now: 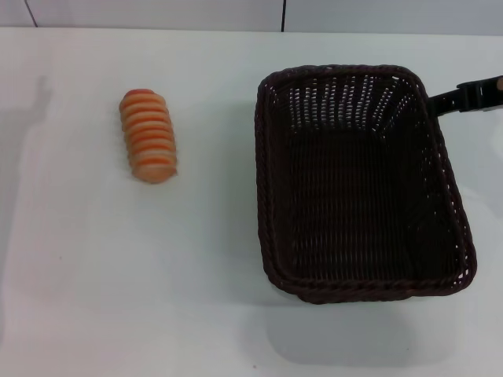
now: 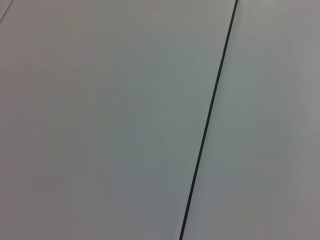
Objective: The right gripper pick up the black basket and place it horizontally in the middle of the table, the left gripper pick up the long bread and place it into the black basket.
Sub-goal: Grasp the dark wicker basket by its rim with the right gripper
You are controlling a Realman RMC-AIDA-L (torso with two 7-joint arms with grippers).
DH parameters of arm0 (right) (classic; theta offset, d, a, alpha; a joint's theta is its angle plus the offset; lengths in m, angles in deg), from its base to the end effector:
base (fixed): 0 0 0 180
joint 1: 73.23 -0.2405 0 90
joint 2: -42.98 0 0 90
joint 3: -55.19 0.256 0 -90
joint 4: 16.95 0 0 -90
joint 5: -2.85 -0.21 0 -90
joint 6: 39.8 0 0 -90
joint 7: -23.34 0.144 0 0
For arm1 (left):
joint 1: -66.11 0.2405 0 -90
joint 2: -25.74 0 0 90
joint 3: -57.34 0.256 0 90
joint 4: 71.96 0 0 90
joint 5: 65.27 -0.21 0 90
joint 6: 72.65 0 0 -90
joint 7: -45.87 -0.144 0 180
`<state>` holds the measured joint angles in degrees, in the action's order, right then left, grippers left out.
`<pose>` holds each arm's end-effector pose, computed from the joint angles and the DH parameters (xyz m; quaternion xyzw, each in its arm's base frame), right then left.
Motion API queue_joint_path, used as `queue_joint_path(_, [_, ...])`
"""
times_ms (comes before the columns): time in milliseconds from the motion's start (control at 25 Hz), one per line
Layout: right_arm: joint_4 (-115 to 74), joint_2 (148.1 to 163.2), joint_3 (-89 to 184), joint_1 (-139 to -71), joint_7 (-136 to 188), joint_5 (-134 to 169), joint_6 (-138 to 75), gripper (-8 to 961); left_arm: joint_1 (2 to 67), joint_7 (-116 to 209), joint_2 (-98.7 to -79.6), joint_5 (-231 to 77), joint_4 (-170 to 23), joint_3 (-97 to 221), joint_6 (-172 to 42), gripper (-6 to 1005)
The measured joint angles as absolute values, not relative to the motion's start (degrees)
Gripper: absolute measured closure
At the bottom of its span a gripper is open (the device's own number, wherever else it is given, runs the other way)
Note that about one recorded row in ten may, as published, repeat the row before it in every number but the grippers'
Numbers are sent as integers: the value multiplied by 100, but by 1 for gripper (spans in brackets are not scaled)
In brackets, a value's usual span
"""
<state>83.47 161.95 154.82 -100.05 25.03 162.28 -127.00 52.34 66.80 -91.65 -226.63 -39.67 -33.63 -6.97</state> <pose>0.1587 0.3524 0.0626 -0.7832 0.4925 -0.0538 0.3756 -0.3214 0.3343 0.0895 -0.5342 -0.2285 -0.4603 0.6712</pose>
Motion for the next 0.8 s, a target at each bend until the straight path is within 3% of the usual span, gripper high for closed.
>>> queue_joint_path(800, [7467,16202,15414,-10176,2434,15776,-12188,141,5289,6675,-9159,-22668,-4015,-3372,-518,138])
